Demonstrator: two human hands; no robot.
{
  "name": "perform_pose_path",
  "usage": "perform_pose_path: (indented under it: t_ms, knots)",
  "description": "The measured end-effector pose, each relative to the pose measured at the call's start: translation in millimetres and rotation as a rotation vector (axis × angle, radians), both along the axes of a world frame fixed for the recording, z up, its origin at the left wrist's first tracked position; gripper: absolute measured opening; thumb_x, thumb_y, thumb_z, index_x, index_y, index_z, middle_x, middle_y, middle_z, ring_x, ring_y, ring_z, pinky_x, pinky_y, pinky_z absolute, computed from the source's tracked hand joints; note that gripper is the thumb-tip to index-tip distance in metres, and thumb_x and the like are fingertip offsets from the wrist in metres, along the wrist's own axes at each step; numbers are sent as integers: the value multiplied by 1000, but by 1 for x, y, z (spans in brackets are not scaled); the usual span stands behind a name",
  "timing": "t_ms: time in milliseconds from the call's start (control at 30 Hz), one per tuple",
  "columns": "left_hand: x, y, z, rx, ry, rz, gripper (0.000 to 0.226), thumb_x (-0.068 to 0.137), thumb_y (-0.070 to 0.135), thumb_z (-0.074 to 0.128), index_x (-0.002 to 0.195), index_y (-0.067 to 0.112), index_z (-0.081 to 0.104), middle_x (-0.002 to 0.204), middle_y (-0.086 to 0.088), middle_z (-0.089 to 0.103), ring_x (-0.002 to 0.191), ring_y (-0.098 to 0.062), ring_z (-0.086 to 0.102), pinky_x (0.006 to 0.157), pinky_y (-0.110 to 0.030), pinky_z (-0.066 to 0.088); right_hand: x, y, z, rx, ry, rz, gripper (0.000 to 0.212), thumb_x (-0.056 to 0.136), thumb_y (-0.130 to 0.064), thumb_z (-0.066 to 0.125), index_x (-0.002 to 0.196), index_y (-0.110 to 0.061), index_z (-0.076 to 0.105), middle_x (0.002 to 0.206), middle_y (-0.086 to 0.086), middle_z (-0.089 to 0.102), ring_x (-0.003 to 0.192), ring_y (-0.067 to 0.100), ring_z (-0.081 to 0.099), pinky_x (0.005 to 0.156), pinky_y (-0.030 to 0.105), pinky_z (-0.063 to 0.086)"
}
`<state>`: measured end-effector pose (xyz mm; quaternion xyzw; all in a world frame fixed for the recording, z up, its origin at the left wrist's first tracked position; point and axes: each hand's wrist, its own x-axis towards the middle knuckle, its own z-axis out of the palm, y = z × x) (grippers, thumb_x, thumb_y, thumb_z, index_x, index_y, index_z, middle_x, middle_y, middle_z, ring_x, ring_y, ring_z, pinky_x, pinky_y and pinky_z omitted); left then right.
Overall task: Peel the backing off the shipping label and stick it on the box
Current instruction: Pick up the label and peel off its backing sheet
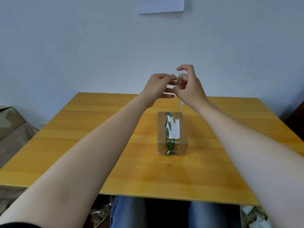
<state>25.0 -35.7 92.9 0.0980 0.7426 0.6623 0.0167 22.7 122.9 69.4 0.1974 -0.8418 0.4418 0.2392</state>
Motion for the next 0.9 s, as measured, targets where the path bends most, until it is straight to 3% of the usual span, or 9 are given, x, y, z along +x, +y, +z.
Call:
perform_pose_path:
  t_ms: [133,233,333,467,567,767,900]
  knots:
    - [0,-4,-1,33,-26,-8,38,107,34,54,120,4,73,118,-14,76,86,-26,78,82,-41,67,2,0,2,-30,-11,42,42,88,-3,64,128,-14,56,72,-4,54,68,4,52,73,20,48]
    - [0,-5,-1,12,-30,-17,39,106,36,56,119,5,74,116,-11,76,82,-23,78,81,-41,67,4,0,3,-36,-53,67,32,89,-5,65,116,-24,66,81,2,58,72,9,54,70,19,49]
    - [1,-6,-5,-37,-13,-23,33,104,34,61,112,5,75,112,-9,79,85,-24,80,81,-41,67,5,0,1,-41,-79,82,29,91,-6,63,113,-23,72,85,-3,64,74,12,58,70,16,49]
    - [0,-9,-12,-70,-16,-13,31,102,35,65,111,7,76,108,-6,80,86,-21,80,80,-40,67,5,-1,0,-26,-115,60,34,100,-5,52,120,-17,77,107,-2,72,89,-6,63,77,5,44]
    - [0,-9,-16,-107,-30,-29,33,102,38,64,113,9,75,108,-5,80,86,-20,80,81,-41,65,5,-1,-1,-23,-115,55,35,101,-2,51,114,-16,81,102,-2,69,88,-8,62,74,4,43]
    - [1,-8,-22,-150,-30,5,32,105,35,59,113,8,75,105,-5,81,92,-26,80,83,-45,64,0,4,-6,-44,-107,61,21,98,-13,65,107,-29,75,87,-4,67,74,13,63,72,23,52]
    - [1,-11,-27,-136,-39,35,27,105,32,60,110,11,76,101,-2,81,87,-21,80,83,-45,64,-1,6,-9,-76,-132,50,9,94,-20,74,101,-26,73,92,-1,72,80,26,71,77,37,61]
